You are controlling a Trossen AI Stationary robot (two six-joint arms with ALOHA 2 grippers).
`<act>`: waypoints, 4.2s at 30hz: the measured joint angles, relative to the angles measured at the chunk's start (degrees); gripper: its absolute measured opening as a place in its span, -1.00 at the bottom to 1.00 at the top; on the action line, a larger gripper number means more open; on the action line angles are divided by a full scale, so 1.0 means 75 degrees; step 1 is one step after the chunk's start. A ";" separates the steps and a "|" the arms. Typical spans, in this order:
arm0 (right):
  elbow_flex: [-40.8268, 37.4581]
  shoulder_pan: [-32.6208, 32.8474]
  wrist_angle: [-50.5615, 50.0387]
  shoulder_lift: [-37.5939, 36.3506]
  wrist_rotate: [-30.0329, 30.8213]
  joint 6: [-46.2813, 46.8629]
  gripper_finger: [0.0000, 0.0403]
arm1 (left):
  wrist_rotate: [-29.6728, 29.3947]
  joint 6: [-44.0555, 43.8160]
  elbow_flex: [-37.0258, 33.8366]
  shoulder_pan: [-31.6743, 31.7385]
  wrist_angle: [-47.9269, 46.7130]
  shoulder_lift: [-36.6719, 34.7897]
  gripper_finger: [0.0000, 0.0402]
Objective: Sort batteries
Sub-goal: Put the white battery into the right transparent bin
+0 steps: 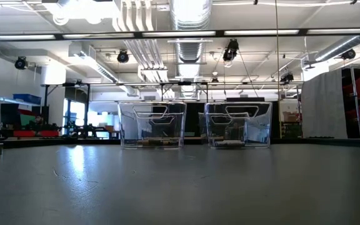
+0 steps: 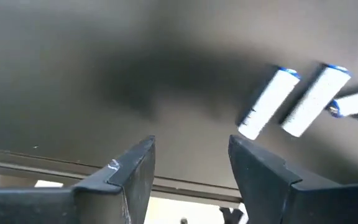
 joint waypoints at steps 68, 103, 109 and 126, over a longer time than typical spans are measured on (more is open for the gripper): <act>0.2035 -0.4172 -0.4546 -0.1530 0.3624 -0.2976 -0.92 | 0.1897 0.2612 0.2836 -0.0049 -0.1344 -0.2818 -1.00; 0.1279 -1.2135 -0.0515 -0.0760 -0.0301 -1.5841 -0.91 | -0.0325 0.3234 0.0849 -0.0040 0.0274 -0.3057 -1.00; 0.1463 -1.2141 -0.0545 -0.0075 -0.0327 -1.6735 -0.91 | -0.0673 0.3011 -0.0384 -0.0040 0.1636 -0.3115 -1.00; 0.1570 -1.1981 -0.0346 0.0906 0.0103 -1.9538 -0.91 | -0.1670 0.1928 -0.1620 -0.0005 0.3082 -0.3340 -1.00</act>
